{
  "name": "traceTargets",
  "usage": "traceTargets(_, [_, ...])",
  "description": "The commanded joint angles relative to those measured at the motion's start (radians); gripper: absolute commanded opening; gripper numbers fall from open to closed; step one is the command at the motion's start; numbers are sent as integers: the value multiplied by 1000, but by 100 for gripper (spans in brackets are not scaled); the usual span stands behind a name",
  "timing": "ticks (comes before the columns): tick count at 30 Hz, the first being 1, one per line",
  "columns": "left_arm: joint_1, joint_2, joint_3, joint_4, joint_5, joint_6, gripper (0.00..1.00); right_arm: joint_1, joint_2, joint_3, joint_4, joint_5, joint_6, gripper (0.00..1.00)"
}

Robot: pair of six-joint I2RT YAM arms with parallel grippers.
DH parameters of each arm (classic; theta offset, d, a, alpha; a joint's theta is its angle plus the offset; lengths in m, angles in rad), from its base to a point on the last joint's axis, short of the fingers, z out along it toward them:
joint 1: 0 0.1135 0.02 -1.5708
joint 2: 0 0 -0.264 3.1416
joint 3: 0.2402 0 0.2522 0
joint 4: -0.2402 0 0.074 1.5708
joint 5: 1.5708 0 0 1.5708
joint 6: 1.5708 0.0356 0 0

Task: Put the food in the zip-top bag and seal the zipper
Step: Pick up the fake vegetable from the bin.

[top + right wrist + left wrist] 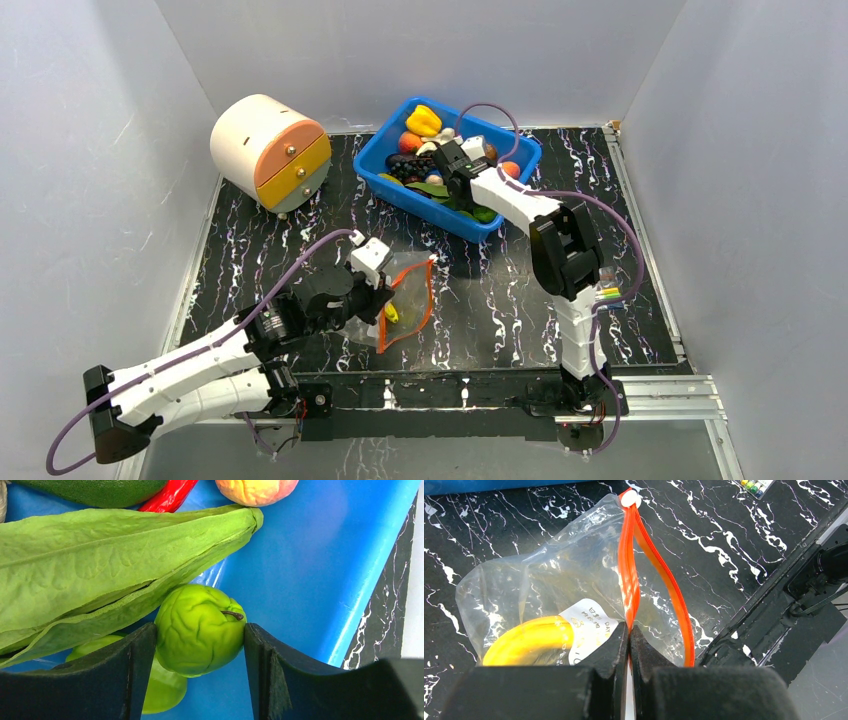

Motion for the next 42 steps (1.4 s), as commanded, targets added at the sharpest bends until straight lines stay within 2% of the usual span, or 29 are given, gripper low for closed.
traceTargets(1, [3,-28,1,13,-20,4,0,-4,-11,32,-12,29,19,51])
traceTargets(5, [3,-34,2,10,-34,2,0,-6,-34,14,22,24,-9,42])
traceTargets(16, [3,-37,3,6,-53,2,0,-6,-147,-15,105,-39,-80,32])
traceTargets(27, [3,-61,-6,10,-73,-1,0,-6,-342,-152,205,-153,-64,30])
traceTargets(33, [3,-35,-4,15,-78,-13,0,-5,-519,-287,300,-240,-62,29])
traceTargets(42, [3,8,19,28,-85,-95,0,-5,-748,-472,345,-397,26,28])
